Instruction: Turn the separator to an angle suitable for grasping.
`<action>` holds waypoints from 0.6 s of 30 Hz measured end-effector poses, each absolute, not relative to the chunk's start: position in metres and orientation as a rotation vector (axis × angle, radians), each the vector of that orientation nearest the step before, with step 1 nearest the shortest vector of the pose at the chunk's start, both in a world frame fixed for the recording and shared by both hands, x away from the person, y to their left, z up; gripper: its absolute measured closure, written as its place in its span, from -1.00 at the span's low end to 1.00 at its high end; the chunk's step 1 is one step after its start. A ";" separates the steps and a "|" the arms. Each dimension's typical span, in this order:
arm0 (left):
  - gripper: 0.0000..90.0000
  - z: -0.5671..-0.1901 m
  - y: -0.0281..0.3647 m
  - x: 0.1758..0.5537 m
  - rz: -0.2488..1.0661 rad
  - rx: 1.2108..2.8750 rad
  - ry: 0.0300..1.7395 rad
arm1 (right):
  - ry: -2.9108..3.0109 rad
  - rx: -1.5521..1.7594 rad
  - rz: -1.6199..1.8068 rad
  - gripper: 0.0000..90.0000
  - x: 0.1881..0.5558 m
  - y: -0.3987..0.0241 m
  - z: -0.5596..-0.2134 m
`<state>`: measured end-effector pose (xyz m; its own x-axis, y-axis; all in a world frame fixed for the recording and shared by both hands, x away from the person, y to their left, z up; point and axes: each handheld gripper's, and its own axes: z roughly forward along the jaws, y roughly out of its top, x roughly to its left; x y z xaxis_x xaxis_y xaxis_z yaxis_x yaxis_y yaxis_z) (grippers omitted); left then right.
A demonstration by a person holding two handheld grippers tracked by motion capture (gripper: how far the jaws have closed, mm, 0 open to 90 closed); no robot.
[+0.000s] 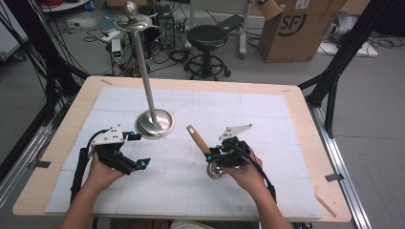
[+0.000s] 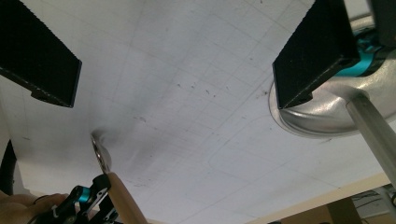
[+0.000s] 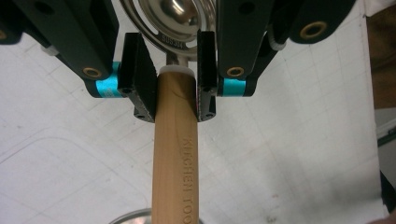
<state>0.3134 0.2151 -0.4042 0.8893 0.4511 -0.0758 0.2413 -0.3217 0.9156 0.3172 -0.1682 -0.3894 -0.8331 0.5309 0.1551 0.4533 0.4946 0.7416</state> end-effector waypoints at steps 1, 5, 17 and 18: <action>-0.96 -0.404 0.215 0.313 0.231 1.917 0.510 | 2.625 0.863 1.284 0.57 0.318 -0.170 -0.389; -0.96 -0.404 0.215 0.313 0.232 1.920 0.509 | 2.591 0.851 1.352 0.57 0.318 -0.174 -0.387; -0.96 -0.403 0.215 0.312 0.234 1.915 0.510 | 2.468 0.774 1.515 0.57 0.312 -0.182 -0.375; -0.96 -0.403 0.216 0.312 0.231 1.915 0.511 | 2.461 0.767 1.523 0.57 0.312 -0.182 -0.375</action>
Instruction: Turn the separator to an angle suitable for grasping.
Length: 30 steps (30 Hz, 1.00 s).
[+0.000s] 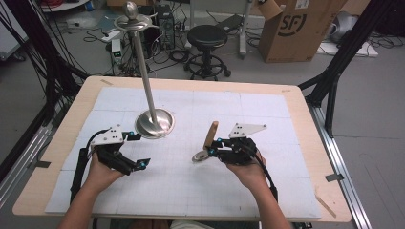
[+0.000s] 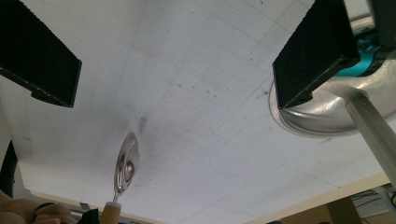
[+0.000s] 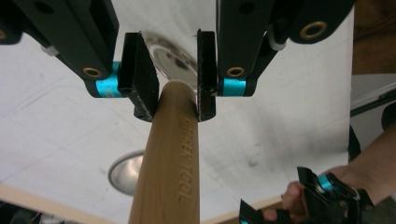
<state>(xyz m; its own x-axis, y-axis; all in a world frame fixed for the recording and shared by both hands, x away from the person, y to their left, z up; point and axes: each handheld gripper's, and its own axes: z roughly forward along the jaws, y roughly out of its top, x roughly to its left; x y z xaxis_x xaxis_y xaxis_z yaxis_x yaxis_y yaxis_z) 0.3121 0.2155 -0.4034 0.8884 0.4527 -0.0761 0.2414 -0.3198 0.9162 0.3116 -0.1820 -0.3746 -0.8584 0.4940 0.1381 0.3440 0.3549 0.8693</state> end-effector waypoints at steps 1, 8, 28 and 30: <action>-0.96 -0.403 0.216 0.312 0.231 1.917 0.511 | 2.446 0.763 1.534 0.57 0.311 -0.183 -0.373; -0.96 -0.404 0.216 0.312 0.232 1.918 0.509 | 2.429 0.756 1.548 0.57 0.310 -0.184 -0.372; -0.96 -0.401 0.219 0.312 0.232 1.894 0.502 | 2.375 0.705 1.617 0.57 0.311 -0.183 -0.350; -0.96 -0.400 0.220 0.312 0.231 1.886 0.505 | 2.374 0.700 1.627 0.57 0.312 -0.183 -0.346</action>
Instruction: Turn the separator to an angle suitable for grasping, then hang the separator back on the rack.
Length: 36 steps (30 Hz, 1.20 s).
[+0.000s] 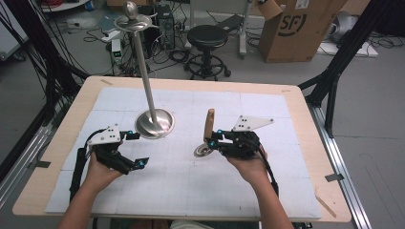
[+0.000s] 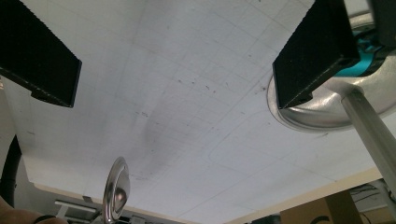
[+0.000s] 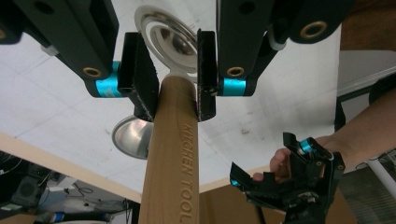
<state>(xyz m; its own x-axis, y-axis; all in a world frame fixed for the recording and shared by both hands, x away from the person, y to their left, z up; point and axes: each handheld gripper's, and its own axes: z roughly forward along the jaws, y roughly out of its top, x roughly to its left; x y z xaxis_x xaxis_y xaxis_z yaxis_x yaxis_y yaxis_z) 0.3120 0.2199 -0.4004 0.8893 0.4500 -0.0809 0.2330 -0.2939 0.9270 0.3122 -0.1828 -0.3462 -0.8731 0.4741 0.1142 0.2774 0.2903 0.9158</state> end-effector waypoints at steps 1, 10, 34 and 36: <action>-0.96 -0.400 0.221 0.312 0.230 1.883 0.503 | 2.377 0.700 1.628 0.57 0.313 -0.183 -0.344; -0.96 -0.399 0.223 0.314 0.228 1.851 0.507 | 2.390 0.673 1.635 0.57 0.322 -0.176 -0.329; -0.96 -0.398 0.226 0.314 0.222 1.855 0.503 | 2.413 0.592 1.661 0.56 0.354 -0.151 -0.295; -0.96 -0.397 0.226 0.311 0.227 1.869 0.497 | 2.411 0.569 1.666 0.56 0.358 -0.147 -0.287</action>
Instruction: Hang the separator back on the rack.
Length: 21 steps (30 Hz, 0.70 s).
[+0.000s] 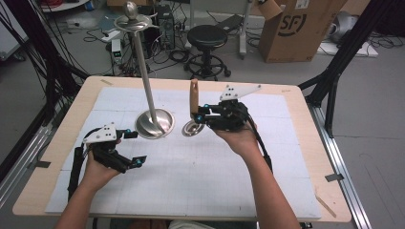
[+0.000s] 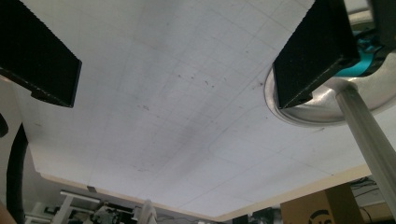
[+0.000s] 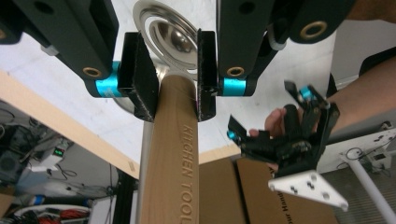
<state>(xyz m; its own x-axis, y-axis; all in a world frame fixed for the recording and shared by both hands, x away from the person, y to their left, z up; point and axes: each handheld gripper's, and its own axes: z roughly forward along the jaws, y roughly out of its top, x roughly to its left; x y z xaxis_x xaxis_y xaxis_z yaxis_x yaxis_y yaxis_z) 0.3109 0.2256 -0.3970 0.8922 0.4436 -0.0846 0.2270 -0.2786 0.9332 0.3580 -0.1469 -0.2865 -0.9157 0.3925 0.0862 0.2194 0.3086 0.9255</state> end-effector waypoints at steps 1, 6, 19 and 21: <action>-0.96 -0.396 0.226 0.310 0.235 1.876 0.494 | 2.412 0.560 1.666 0.56 0.359 -0.145 -0.284; -0.96 -0.395 0.226 0.308 0.237 1.876 0.489 | 2.428 0.513 1.661 0.56 0.367 -0.131 -0.265; -0.96 -0.396 0.227 0.309 0.233 1.879 0.495 | 2.453 0.443 1.659 0.56 0.386 -0.102 -0.236; -0.96 -0.396 0.226 0.309 0.233 1.878 0.495 | 2.458 0.439 1.654 0.56 0.388 -0.100 -0.233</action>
